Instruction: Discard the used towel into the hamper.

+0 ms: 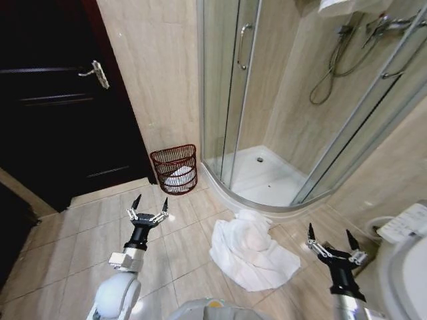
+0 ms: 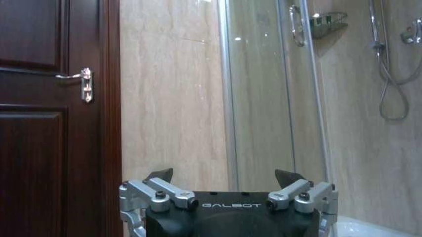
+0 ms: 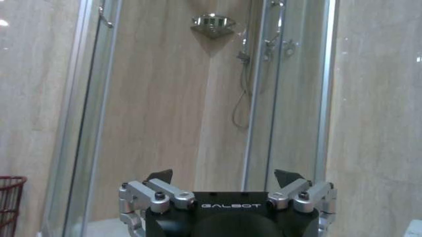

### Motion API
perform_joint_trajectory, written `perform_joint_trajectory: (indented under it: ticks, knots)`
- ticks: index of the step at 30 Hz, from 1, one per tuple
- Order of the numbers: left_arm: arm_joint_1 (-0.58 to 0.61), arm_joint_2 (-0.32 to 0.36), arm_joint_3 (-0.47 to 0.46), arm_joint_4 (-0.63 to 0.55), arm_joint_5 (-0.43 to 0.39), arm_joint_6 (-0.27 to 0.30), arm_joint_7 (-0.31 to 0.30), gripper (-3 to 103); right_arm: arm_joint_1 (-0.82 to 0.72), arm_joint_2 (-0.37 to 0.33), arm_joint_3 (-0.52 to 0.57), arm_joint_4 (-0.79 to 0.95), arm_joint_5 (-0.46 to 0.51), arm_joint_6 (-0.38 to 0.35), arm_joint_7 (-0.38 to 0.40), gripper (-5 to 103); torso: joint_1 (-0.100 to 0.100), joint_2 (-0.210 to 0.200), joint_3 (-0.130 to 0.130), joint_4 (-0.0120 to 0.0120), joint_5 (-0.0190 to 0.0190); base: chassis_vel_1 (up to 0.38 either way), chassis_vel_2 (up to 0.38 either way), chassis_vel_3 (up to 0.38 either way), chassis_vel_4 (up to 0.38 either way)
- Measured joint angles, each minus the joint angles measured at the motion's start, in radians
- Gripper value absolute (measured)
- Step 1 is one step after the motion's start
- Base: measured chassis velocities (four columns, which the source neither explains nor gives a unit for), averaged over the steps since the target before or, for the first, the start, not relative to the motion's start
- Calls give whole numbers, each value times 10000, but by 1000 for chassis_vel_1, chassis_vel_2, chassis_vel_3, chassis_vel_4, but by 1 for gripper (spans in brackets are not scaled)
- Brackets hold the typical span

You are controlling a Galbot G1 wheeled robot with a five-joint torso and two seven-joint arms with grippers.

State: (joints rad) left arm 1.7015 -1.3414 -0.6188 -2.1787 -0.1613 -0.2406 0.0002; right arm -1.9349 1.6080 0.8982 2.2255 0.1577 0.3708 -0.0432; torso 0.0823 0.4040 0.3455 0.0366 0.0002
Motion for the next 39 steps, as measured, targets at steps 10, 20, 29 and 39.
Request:
perform_joint_trajectory:
  ticks: [10,20,29,39]
  knots:
    - [-31,61,169,-126,194,297,-94,98,56,0,23,141,37,155,64,100,0,0,0,2,-1,-4,-9,5,6]
    - [-75,-5,119,-400,193,349,-96,97,-46,0,-5,391,108,121,201,100,0,0,0,-2,-2,-39,-45,-45,-39]
    - [-62,77,6,-540,177,569,-100,99,-79,0,-7,443,120,221,207,100,0,0,0,2,-2,-19,-15,-8,-5]
    - [-123,87,24,-623,188,621,-116,101,-105,0,4,517,124,248,195,100,0,0,0,0,-2,0,0,0,0]
